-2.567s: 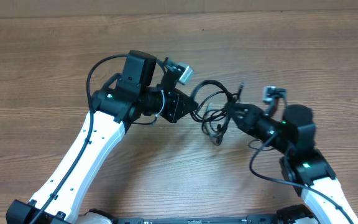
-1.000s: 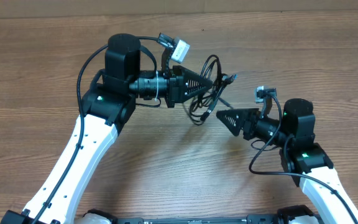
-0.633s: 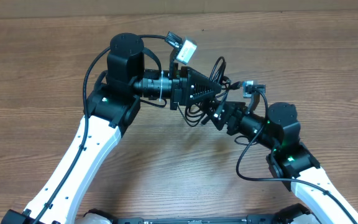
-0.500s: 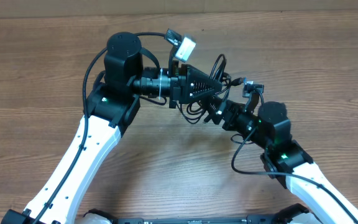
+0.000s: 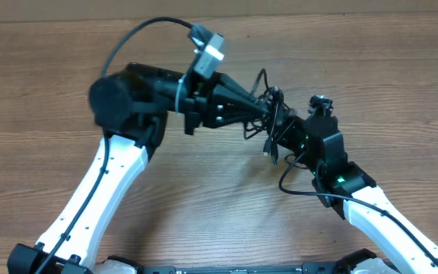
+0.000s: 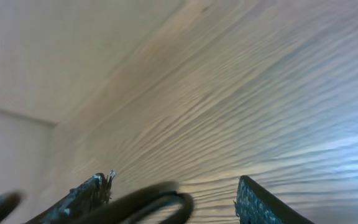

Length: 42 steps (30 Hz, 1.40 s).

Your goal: Untangle cables

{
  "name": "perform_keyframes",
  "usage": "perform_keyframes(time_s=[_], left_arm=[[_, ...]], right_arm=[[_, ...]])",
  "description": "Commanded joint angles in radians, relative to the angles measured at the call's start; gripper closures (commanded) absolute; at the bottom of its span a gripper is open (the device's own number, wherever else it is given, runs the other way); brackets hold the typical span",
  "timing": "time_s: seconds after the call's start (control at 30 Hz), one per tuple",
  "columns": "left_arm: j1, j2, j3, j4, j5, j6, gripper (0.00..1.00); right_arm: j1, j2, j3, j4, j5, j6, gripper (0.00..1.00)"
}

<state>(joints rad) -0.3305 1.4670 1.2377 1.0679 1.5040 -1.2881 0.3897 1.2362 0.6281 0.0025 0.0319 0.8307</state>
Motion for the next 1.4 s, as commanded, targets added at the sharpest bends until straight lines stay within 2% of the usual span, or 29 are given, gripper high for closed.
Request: perform_keyframes(time_s=[0.0,0.17,0.27,0.5,0.6,0.7,0.77,0.9,1.03,1.2,1.3,1.37], left_arm=[[0.1,-0.063,0.045,0.093,-0.029,-0.177,0.96],[0.249,-0.063,0.045,0.09,0.005,-0.217,0.96],[0.308,-0.061,0.044,0.089,0.014,-0.2,0.96],[0.33,-0.04,0.042,0.087,0.018,-0.201,0.96],[0.349,-0.036,0.042,0.084,0.041,-0.201,0.96],[0.426,-0.035,0.042,0.083,0.074,-0.201,0.96],[0.484,-0.035,0.042,0.071,0.076,-0.201,0.96],[0.617,-0.034,0.042,0.032,0.075,-0.2,0.96],[0.687,-0.032,0.042,0.018,0.07,-0.201,0.96],[0.673,-0.027,0.042,-0.013,0.069,-0.2,0.96],[0.643,-0.027,0.039,-0.021,0.064,-0.195,0.96],[0.617,-0.027,0.034,-0.027,0.06,-0.171,0.96]], right_arm=[[-0.112,0.058,-0.052,-0.121,0.174,0.007,0.38],[-0.229,0.052,-0.052,-0.185,0.172,0.006,0.38],[-0.278,0.035,-0.051,-0.192,0.123,-0.06,0.38],[-0.283,-0.056,-0.041,-0.193,0.076,-0.205,0.42],[-0.3,-0.103,-0.041,-0.224,0.213,-0.223,0.4],[-0.37,-0.151,-0.041,-0.294,0.356,-0.223,0.32],[-0.433,-0.162,-0.041,-0.315,0.359,-0.223,0.32],[-0.541,-0.163,-0.041,-0.322,0.242,-0.224,0.3],[-0.56,-0.163,-0.041,-0.316,0.117,-0.238,0.28],[-0.553,-0.163,-0.041,-0.256,-0.169,-0.385,0.27],[-0.553,-0.163,-0.041,-0.217,-0.301,-0.446,0.18],[-0.553,-0.161,-0.041,-0.212,-0.389,-0.452,0.15]])
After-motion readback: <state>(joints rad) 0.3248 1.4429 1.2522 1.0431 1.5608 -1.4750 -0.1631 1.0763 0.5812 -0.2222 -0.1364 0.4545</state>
